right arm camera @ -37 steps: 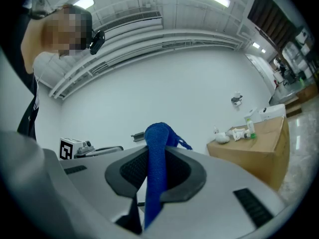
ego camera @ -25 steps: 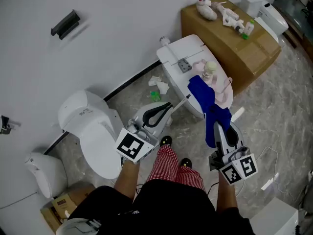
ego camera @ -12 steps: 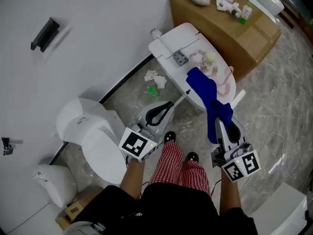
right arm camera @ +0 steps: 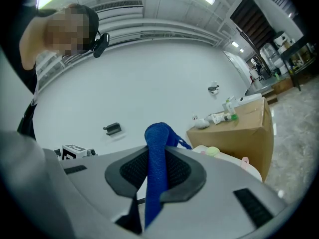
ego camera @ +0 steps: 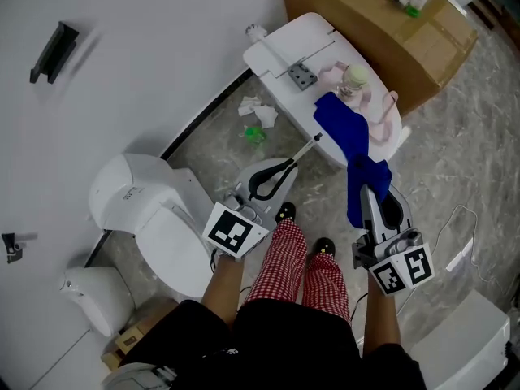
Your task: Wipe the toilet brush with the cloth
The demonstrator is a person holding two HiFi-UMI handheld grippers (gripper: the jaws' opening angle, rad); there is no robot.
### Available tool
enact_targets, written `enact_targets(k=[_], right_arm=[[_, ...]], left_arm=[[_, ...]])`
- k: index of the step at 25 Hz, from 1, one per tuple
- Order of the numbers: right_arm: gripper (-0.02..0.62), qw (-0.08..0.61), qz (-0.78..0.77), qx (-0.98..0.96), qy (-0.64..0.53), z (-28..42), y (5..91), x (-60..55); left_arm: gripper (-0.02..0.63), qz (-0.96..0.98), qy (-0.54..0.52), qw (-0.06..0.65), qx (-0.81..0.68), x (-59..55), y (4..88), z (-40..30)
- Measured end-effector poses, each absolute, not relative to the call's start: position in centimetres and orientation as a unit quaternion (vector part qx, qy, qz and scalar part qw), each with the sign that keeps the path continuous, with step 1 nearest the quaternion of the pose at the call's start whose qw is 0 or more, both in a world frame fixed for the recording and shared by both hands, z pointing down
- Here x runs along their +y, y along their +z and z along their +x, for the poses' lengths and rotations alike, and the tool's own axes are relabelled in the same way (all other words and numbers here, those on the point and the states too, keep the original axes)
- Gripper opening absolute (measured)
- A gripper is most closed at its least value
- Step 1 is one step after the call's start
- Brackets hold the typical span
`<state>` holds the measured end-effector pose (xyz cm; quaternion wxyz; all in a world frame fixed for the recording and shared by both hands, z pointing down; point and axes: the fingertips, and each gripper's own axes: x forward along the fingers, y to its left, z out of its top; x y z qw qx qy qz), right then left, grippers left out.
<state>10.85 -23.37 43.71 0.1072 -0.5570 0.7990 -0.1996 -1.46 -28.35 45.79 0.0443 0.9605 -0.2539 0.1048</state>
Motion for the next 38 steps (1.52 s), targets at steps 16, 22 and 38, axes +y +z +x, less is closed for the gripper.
enact_targets(k=[16,22,38], right_arm=[[0.064,0.095,-0.582,0.778,-0.217,11.6,49.0,-25.4],[0.064,0.093,-0.586,0.773,-0.223,11.7,51.2,-26.0],[0.064,0.081,-0.584,0.773,-0.233,11.5,55.9,-27.4]], left_arm=[[0.006,0.963,0.136,0.074,-0.220,-30.0,53.1,0.1],[0.006,0.961,0.151,0.070,-0.220,-31.6,56.2,0.3],[0.055,0.957,0.184,0.087,-0.206,-32.9,63.3,0.9]])
